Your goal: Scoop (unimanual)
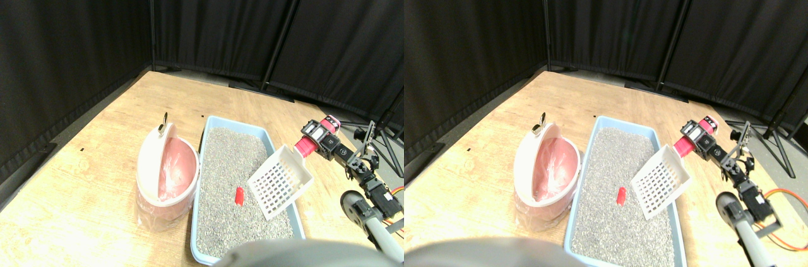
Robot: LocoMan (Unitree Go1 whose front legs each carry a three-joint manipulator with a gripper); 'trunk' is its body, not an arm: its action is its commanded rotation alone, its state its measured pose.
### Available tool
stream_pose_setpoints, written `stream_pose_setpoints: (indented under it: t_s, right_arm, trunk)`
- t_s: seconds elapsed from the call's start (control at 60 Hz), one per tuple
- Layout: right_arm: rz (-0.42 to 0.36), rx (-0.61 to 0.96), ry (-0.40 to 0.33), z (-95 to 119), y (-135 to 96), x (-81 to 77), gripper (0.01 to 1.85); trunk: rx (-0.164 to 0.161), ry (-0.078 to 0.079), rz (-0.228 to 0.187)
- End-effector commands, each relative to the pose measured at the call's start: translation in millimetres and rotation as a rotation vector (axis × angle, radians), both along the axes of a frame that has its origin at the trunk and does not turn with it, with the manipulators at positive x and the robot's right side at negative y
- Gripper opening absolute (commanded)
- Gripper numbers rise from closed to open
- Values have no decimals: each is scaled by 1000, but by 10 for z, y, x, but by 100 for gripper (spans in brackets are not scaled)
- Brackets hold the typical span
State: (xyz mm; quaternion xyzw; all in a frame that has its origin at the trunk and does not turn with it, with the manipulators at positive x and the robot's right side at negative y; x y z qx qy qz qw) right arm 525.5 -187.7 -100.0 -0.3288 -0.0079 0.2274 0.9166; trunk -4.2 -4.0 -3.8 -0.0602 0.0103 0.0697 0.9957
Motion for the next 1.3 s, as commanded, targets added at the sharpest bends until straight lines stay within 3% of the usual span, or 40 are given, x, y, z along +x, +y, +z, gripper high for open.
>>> stream_pose_setpoints:
  t_s: [0.017, 0.2, 0.467, 0.65, 0.683, 0.817, 1.15, 1.3]
  right_arm:
    - [65, 2, -14, -3, 144, -30, 5]
    - [124, 19, 8, -148, 268, -40, 5]
    - [94, 48, 91, -369, 405, -23, 5]
    - [65, 96, 183, -729, 553, -124, 5]
    - [77, 158, 230, -862, 605, -198, 5]
    - [74, 168, 277, -1033, 714, -282, 5]
    - [-28, 220, 286, -975, 682, -190, 5]
    - [-145, 306, 312, -899, 607, -132, 5]
  trunk:
    - [-24, 23, 14]
    - [-33, 25, 24]
    - [-37, 33, 33]
    - [-46, 40, 39]
    - [-49, 42, 41]
    - [-54, 43, 49]
    - [-61, 47, 53]
    - [-57, 47, 47]
